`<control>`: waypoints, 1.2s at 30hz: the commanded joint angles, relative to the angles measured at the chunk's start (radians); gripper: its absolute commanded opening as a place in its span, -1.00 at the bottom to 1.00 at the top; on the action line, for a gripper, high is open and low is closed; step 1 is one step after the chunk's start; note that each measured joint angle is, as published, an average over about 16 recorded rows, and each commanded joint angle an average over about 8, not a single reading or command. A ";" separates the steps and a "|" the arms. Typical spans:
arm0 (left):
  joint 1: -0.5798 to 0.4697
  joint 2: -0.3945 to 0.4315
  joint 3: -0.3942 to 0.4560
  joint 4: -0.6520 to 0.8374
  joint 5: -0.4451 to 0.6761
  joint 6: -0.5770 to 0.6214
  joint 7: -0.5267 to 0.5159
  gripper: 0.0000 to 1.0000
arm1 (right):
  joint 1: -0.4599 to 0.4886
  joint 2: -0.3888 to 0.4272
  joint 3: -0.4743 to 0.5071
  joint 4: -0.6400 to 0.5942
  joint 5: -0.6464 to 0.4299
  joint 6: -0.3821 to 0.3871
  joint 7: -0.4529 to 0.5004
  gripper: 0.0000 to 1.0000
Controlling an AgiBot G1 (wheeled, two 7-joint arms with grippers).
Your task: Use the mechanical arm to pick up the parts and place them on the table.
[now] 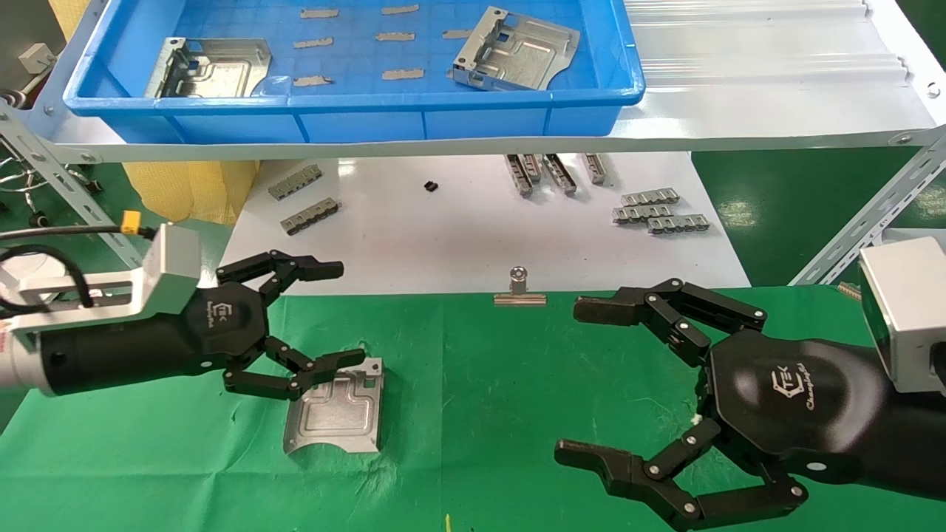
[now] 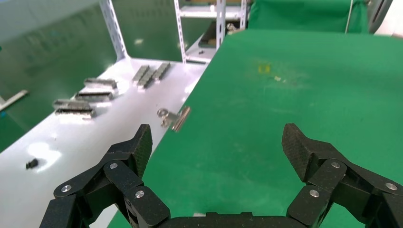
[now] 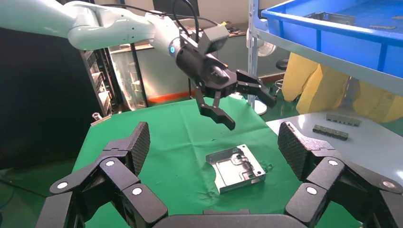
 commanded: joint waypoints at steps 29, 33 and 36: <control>0.318 -0.206 -0.219 -0.654 -0.216 -0.052 -0.387 1.00 | 0.000 0.000 0.000 0.000 0.000 0.000 0.000 1.00; 0.353 -0.229 -0.243 -0.726 -0.240 -0.057 -0.429 1.00 | 0.000 0.000 0.000 0.000 0.000 0.000 0.000 1.00; 0.373 -0.241 -0.257 -0.768 -0.254 -0.060 -0.450 1.00 | 0.000 0.000 0.000 0.000 0.000 0.000 0.000 1.00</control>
